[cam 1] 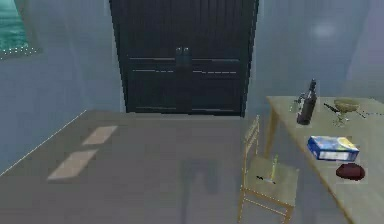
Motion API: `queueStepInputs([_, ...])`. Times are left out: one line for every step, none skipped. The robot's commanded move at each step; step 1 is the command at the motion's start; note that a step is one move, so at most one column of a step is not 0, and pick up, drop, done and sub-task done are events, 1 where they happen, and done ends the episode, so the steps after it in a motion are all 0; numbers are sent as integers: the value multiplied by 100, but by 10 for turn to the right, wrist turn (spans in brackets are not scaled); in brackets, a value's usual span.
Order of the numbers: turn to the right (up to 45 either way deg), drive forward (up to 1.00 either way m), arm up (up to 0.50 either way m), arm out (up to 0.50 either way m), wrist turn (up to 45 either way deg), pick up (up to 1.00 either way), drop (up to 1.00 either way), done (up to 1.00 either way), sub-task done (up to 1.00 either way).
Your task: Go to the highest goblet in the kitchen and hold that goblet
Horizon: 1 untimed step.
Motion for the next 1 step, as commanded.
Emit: queueStepInputs([0,40,0,0,0,0,0,0,0])
